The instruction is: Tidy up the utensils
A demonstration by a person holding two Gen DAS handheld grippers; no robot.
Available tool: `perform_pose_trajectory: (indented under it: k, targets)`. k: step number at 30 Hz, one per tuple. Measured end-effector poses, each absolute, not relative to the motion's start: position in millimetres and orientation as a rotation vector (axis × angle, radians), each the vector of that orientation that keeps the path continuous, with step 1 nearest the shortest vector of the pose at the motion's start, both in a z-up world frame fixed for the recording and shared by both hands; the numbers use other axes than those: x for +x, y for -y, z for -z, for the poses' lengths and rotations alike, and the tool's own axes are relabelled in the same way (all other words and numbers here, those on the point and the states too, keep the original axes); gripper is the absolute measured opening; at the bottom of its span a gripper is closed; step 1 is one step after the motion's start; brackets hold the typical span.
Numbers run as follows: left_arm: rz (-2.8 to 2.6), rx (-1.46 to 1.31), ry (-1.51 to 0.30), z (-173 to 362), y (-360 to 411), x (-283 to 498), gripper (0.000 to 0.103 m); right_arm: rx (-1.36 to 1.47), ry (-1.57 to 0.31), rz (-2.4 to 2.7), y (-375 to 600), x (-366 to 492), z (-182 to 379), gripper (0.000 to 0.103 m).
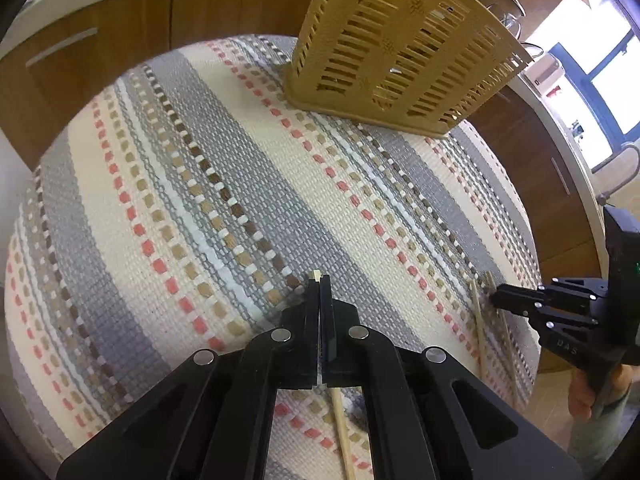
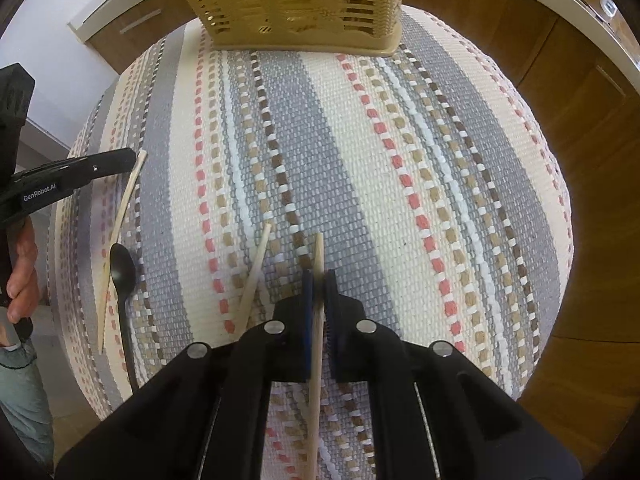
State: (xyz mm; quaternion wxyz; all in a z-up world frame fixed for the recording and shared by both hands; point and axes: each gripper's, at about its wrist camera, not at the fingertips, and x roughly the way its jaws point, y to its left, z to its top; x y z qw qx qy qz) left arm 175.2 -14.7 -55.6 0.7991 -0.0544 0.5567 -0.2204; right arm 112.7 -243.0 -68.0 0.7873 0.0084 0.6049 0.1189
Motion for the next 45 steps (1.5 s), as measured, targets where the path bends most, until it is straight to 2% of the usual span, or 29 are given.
perform_pose_trajectory:
  k: [2,7,14,18,29,32,33,34,39,45]
  targets:
    - [0.454,-0.069,-1.209,58,14,176,0.001,0.032,-1.31,-0.266,247,111,67,0.004]
    - [0.465,-0.01,-1.225,54,25,175,0.016,0.03,-1.321,-0.284,255,111,61,0.004]
    - [0.431,0.091,-1.283,53,41,181,0.018,0.022,-1.343,-0.296,249,114,63,0.005]
    - [0.398,0.193,-1.29,54,62,176,0.022,-0.018,-1.367,-0.282,242,118,63,0.005]
    - [0.355,0.264,-1.267,58,73,175,0.015,-0.05,-1.457,-0.291,230,121,66,0.008]
    - [0.341,0.29,-1.244,57,79,168,0.011,-0.031,-1.464,-0.302,234,121,66,0.008]
    - [0.323,0.301,-1.23,58,82,166,0.005,-0.031,-1.46,-0.305,236,121,66,0.008]
    - [0.318,0.29,-1.219,58,82,165,0.004,-0.048,-1.451,-0.305,235,120,65,0.005]
    - [0.385,0.16,-1.152,48,67,159,0.003,-0.01,-1.371,-0.345,240,113,54,0.004]
    - [0.426,0.042,-0.862,-11,47,127,0.004,-0.033,-1.12,-0.376,250,77,-3,0.004]
